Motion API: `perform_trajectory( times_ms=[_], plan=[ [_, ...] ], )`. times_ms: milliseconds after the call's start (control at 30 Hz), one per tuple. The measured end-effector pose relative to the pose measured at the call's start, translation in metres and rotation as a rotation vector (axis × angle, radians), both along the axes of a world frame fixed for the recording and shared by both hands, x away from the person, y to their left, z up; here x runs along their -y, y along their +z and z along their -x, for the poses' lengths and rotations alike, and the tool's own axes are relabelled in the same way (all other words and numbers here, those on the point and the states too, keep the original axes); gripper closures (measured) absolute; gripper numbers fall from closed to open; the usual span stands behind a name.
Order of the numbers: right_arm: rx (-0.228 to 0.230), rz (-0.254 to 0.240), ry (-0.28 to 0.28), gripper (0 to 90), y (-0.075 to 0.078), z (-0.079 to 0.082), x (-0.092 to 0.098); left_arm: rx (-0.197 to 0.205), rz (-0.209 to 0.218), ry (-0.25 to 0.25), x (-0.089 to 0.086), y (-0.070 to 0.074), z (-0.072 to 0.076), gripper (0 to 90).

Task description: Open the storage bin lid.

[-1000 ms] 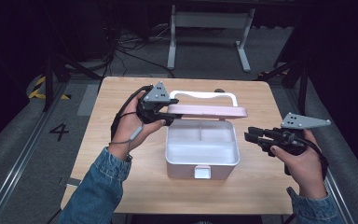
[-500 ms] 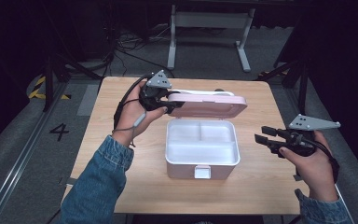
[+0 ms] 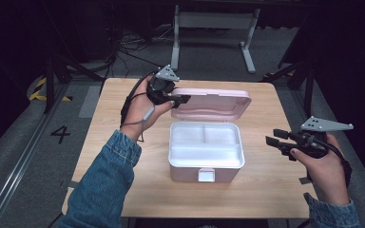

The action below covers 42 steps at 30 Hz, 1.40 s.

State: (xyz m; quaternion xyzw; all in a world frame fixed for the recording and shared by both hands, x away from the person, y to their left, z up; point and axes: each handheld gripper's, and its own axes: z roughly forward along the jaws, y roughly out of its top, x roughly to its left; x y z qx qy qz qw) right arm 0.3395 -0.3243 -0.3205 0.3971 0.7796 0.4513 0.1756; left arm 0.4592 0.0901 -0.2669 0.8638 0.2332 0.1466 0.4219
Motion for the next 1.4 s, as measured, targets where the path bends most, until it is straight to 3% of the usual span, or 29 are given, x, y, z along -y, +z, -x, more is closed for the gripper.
perform_trajectory(
  times_ms=[333, 567, 733, 1133, 1400],
  plan=[
    [-0.004, -0.015, -0.015, 55.4, -0.004, -0.005, 0.001, -0.021, 0.061, 0.066, 0.001, -0.006, -0.016, 60.5],
    [-0.007, -0.02, -0.02, 55.3, -0.004, -0.006, 0.003, -0.05, 0.059, 0.082, 0.002, -0.007, -0.028, 59.5],
    [-0.01, -0.032, -0.011, 55.2, -0.005, -0.006, 0.004, -0.078, 0.095, 0.109, 0.002, -0.012, -0.037, 58.2],
    [-0.026, -0.029, -0.012, 54.6, -0.009, -0.012, 0.004, -0.118, 0.075, 0.154, 0.006, -0.022, -0.061, 53.2],
    [-0.041, -0.032, -0.014, 53.8, -0.014, -0.02, 0.008, -0.186, 0.08, 0.165, 0.005, -0.032, -0.079, 51.3]
  ],
)
